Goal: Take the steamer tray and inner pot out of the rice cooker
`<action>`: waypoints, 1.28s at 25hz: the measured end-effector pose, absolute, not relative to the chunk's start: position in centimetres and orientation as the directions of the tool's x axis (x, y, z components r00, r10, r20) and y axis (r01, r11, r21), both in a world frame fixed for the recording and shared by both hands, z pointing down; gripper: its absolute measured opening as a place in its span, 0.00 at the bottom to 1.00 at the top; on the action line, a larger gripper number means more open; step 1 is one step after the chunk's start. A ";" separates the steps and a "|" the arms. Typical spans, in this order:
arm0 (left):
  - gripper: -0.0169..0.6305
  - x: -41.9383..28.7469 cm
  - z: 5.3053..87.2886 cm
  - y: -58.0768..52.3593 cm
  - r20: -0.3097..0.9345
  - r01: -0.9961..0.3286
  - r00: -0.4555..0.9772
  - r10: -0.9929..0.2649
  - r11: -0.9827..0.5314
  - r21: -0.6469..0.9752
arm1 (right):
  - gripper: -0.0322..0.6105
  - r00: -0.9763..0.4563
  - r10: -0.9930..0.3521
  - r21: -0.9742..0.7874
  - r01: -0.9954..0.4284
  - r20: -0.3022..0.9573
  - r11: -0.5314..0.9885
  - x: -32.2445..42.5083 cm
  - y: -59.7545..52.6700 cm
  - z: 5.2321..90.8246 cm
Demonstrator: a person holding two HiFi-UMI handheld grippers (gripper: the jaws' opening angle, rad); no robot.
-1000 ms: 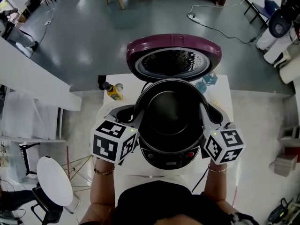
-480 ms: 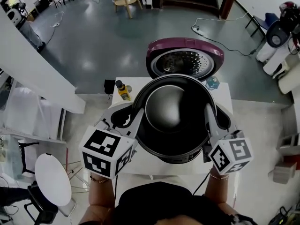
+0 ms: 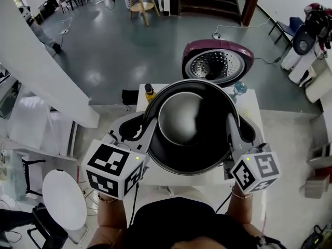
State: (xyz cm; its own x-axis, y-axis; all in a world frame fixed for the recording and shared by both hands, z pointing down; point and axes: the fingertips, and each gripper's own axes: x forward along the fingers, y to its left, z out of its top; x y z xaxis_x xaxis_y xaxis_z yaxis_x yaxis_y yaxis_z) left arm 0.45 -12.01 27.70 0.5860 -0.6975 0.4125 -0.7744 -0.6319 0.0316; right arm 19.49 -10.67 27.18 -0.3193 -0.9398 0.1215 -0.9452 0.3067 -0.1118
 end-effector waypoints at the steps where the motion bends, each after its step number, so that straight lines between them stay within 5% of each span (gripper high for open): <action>1: 0.11 -0.5 27.6 -11.5 0.412 -0.778 0.582 -0.702 -0.628 0.029 | 0.09 -0.324 -0.938 -0.114 -0.944 0.121 0.311 18.6 -10.2 27.2; 18: 0.10 -16.7 35.6 -3.0 0.559 -0.862 0.470 -0.684 -0.493 0.121 | 0.09 -0.429 -0.845 -0.216 -0.901 0.321 0.376 2.5 -4.2 35.8; 32: 0.09 -19.0 49.1 -1.4 0.712 -0.849 0.483 -0.510 -0.471 0.238 | 0.09 -0.394 -0.723 -0.311 -0.916 0.567 0.254 0.5 -1.6 49.5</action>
